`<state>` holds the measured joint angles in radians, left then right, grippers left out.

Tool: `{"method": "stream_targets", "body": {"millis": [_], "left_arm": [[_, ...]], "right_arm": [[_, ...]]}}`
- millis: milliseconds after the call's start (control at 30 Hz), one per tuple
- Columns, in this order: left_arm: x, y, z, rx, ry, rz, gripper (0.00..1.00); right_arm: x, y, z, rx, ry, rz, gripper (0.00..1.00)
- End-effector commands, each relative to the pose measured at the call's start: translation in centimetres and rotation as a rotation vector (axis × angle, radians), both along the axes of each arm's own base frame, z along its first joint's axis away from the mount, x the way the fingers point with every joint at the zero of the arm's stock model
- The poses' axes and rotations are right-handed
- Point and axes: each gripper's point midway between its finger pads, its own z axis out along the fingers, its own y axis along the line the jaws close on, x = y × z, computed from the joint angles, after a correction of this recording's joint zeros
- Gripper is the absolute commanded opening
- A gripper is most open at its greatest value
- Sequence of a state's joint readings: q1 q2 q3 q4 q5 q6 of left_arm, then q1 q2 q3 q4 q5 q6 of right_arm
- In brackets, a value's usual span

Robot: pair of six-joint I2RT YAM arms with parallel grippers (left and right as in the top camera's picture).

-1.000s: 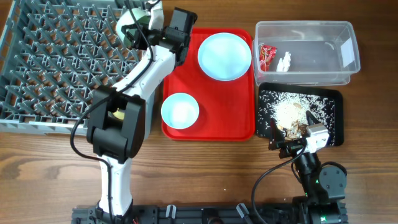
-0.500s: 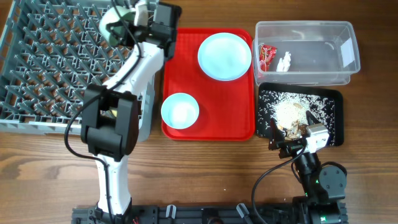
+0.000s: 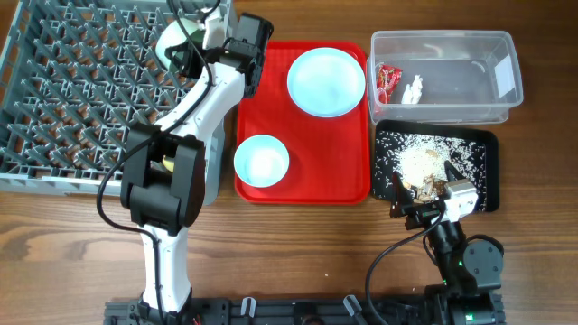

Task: Sort waste into correct bins and load items into the dishwasher rack
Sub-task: 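Reach the left gripper to the light-blue bowl and grasp its rim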

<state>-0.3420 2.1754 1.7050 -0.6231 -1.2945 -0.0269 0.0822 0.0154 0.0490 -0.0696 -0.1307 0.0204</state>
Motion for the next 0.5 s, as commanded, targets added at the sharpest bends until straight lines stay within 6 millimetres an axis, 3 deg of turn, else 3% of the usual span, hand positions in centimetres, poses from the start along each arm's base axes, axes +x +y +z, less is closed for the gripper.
{"method": "stream_targets", "body": {"millis": [0,67,167,467], "left_arm": [[0.1,-0.9,-1.4,-0.100,-0.032,-0.016,0.09],[0.1,-1.5,-1.2,-0.094,-0.035,-0.026,0.17],[0.0,-3.1,-0.6,-0.099,-0.045,-0.061,0.45],[-0.3,-7.2,0.2,-0.223,-0.035,-0.180,0.71]], "right_arm": [[0.0,0.0,-0.1,-0.013,-0.009,0.004,1.00],[0.0,0.0,-0.1,-0.013,-0.009,0.004,1.00],[0.0,0.0,-0.1,-0.013,-0.009,0.004,1.00],[0.0,0.0,-0.1,-0.013,-0.009,0.004,1.00]]}}
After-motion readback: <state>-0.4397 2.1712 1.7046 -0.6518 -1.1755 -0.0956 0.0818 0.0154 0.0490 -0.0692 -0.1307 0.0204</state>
